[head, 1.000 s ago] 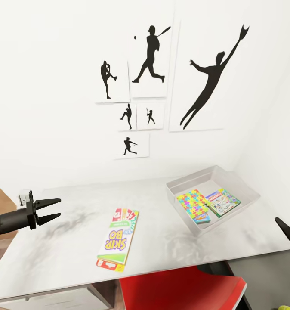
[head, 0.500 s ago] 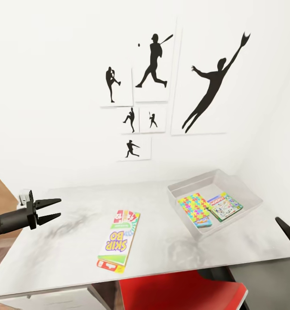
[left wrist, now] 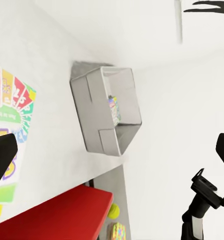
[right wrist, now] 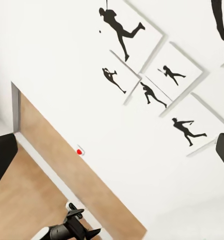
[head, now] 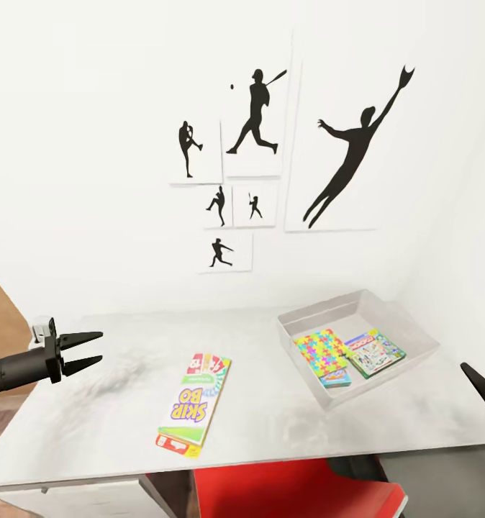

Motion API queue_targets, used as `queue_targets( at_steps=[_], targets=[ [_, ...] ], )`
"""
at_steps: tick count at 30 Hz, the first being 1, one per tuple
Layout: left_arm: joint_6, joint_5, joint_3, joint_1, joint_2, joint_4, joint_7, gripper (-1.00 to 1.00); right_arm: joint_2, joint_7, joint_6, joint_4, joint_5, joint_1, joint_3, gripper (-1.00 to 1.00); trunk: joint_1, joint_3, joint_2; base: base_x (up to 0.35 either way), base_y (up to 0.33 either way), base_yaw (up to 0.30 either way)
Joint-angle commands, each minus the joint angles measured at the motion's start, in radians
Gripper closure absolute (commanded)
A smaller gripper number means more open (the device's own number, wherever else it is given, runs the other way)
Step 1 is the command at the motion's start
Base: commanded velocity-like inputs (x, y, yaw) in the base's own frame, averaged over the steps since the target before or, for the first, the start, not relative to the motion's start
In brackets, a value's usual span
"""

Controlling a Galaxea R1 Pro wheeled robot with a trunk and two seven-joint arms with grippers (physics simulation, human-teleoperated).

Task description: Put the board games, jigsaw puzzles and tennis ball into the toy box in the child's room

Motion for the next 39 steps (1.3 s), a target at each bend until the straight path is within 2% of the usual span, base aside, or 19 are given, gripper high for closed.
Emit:
queue_targets(
  at_steps=[1,13,23,39],
  targets=[
    [0.000,-0.008,-0.002,-0.001,0.001,0.001,-0.010,-1.00,0.000,0.001,0.009,0.000,-0.002,-0.001,-0.001,-1.00,0.001,0.000,-0.002,-0.047,-0.017,0.072],
    [0.000,-0.008,-0.002,-0.002,0.001,0.001,-0.010,-1.00,0.000,0.000,0.010,0.000,-0.002,-0.001,-0.001,-1.00,0.001,0.012,-0.002,-0.129,0.060,0.053],
    [0.000,-0.008,-0.004,-0.001,0.001,0.000,-0.009,-1.00,0.000,-0.003,0.010,0.000,-0.002,-0.001,0.001,-1.00,0.001,0.013,-0.002,-0.009,0.010,0.003],
    [0.000,-0.008,-0.004,-0.001,0.001,0.001,-0.009,-1.00,0.000,-0.016,0.012,0.000,-0.001,-0.002,0.004,-1.00,0.001,0.013,-0.002,0.000,0.102,0.000]
  ],
)
